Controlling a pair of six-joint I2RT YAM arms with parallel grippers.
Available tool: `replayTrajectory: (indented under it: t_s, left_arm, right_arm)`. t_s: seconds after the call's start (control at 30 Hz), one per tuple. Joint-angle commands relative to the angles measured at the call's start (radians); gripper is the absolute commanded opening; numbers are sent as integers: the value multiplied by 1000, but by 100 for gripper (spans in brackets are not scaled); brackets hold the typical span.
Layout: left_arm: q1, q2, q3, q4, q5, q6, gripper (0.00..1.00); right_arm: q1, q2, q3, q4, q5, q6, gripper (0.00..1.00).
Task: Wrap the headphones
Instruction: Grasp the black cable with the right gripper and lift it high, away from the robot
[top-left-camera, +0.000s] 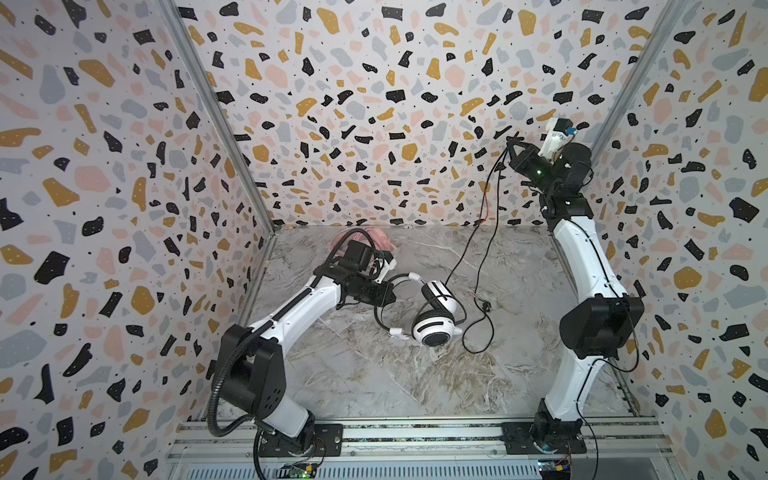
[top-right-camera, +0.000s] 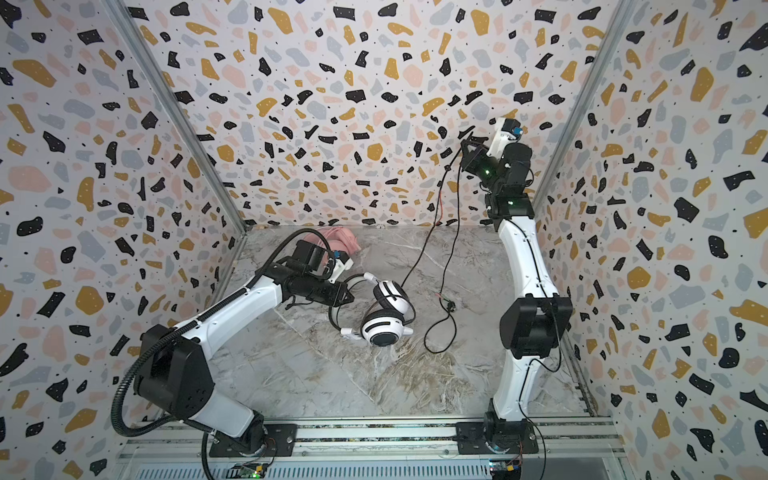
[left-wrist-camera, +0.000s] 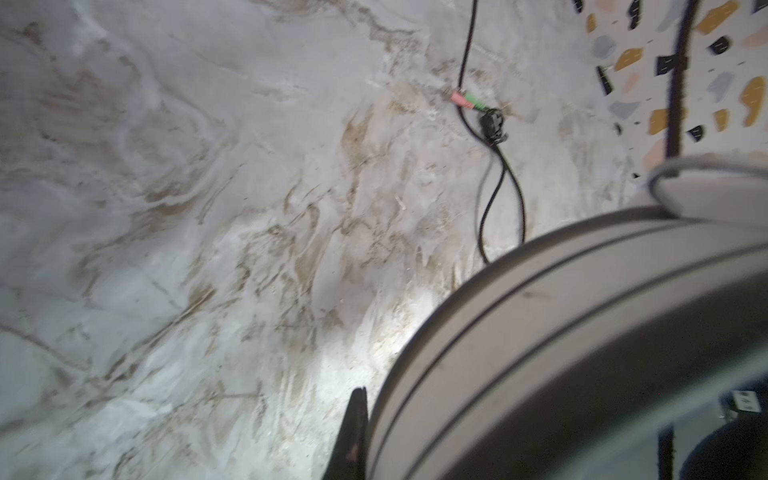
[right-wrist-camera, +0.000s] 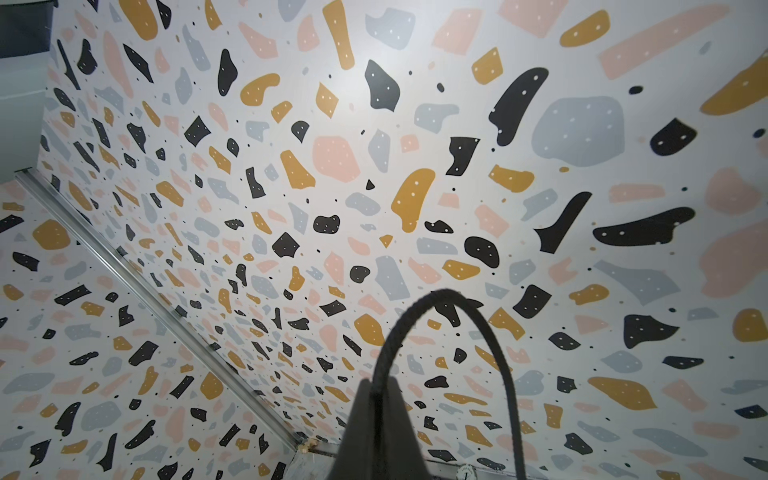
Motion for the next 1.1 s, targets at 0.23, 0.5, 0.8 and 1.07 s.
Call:
replayTrajectory:
  t_s: [0.23, 0.5, 0.8, 1.07]
  left_arm:
    - [-73, 90, 52, -118, -179, 42, 0]
    - [-190, 141, 111, -169, -378, -5, 0]
    - [-218, 220, 173, -161, -448, -46, 0]
    - [-185, 302, 253, -51, -507, -125, 0]
  right_arm:
    - [13, -85, 59, 60, -159, 74, 0]
    - [42, -40, 150, 28, -182, 48, 0]
    - [81, -44, 198, 47, -232, 69, 0]
    - [131, -198, -11, 163, -265, 116, 0]
